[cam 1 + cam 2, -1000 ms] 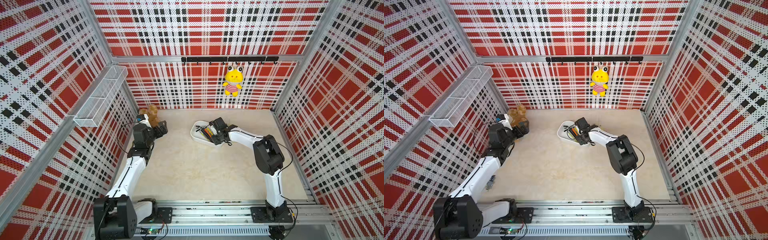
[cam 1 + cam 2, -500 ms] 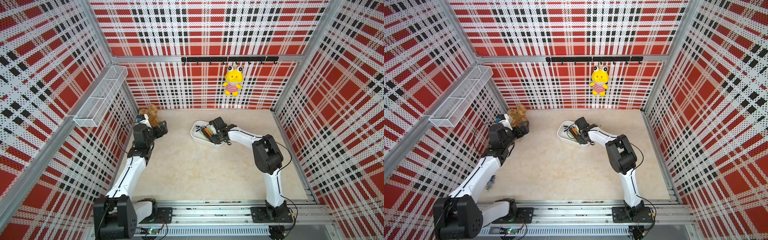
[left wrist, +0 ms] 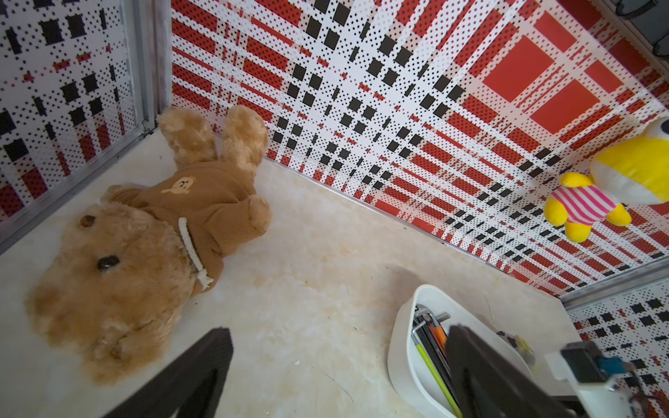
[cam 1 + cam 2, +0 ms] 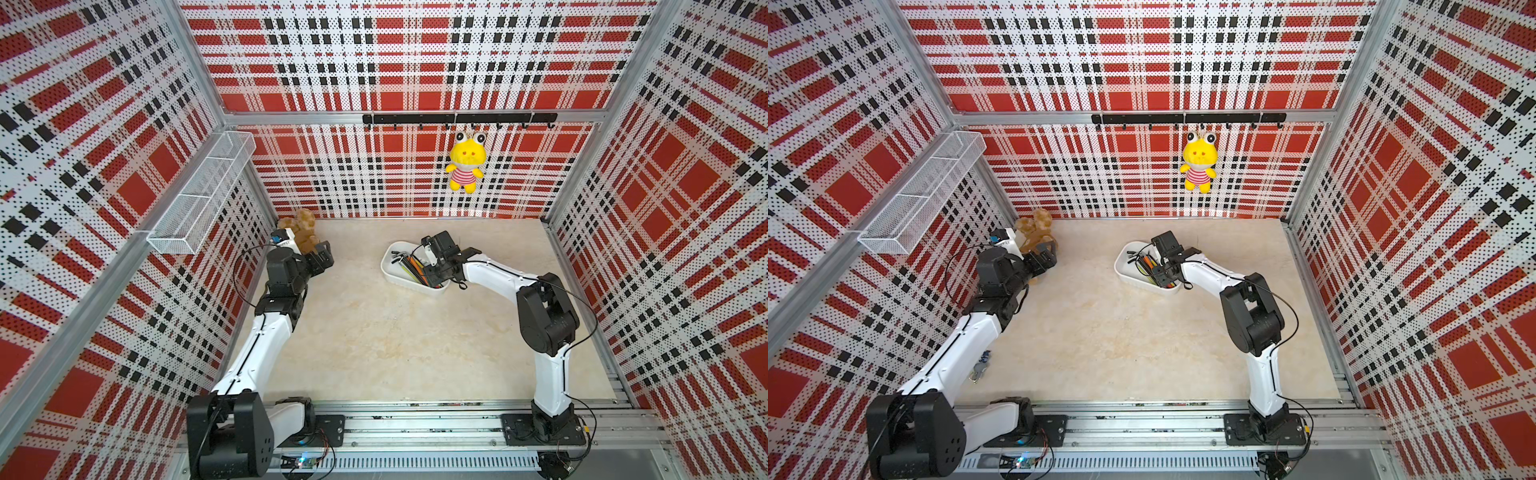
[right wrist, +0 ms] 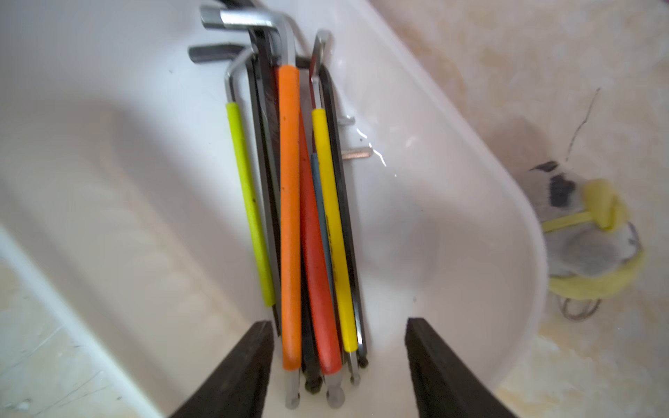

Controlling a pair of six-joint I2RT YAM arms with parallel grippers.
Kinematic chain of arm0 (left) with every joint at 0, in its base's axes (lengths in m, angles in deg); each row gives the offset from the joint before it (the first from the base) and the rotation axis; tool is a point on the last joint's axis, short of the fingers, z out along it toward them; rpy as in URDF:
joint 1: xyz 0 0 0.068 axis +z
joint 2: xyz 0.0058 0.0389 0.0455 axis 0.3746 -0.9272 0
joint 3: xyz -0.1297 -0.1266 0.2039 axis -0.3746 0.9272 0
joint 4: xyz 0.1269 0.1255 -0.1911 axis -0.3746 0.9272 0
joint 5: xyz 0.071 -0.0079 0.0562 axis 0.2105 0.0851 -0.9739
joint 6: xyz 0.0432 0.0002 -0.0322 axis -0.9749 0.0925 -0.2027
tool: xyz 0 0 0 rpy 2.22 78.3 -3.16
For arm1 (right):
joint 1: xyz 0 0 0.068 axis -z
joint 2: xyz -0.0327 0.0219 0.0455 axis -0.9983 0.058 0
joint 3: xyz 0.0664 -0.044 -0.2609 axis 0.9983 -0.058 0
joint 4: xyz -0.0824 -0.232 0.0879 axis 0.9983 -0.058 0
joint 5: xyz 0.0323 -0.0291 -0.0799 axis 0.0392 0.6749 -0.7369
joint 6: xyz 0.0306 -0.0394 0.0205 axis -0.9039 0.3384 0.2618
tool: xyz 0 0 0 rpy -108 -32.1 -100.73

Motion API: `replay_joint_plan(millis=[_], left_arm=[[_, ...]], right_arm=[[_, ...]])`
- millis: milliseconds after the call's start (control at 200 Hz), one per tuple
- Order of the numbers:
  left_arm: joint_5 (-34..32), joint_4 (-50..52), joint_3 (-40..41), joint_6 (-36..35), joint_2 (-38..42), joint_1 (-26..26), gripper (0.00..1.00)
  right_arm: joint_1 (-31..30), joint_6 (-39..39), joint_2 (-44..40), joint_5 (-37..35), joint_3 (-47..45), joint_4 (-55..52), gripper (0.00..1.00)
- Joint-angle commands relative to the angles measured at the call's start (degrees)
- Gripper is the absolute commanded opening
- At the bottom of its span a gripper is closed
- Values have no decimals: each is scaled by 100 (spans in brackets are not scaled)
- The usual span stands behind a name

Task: Put the hex key on the desktop into the storage box
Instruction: Place the Allen key in the storage box, then reset both arms

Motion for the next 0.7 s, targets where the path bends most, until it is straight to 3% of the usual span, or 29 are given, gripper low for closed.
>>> replay_joint_plan(millis=[0, 35, 80, 261, 451, 697], left_arm=[[-372, -353, 146, -211, 125, -44, 99], [-494, -542, 284, -252, 212, -39, 99], [-710, -790, 468, -284, 325, -44, 99], [-1429, -1759, 1159, -654, 766, -31, 99], [-2512, -2660, 1757, -1008, 765, -39, 100], [-2592, -4005, 2462, -1591, 227, -241, 100]], right_arm=[[35, 55, -742, -98, -190, 439, 79], [34, 77, -904, -155, -304, 549, 85], [35, 92, -1142, -246, -473, 735, 100], [111, 55, -2185, -521, -1421, 1811, 100], [616, -171, -2792, -694, -2091, 2374, 100], [1559, -831, -3403, -328, -3199, 3076, 100]])
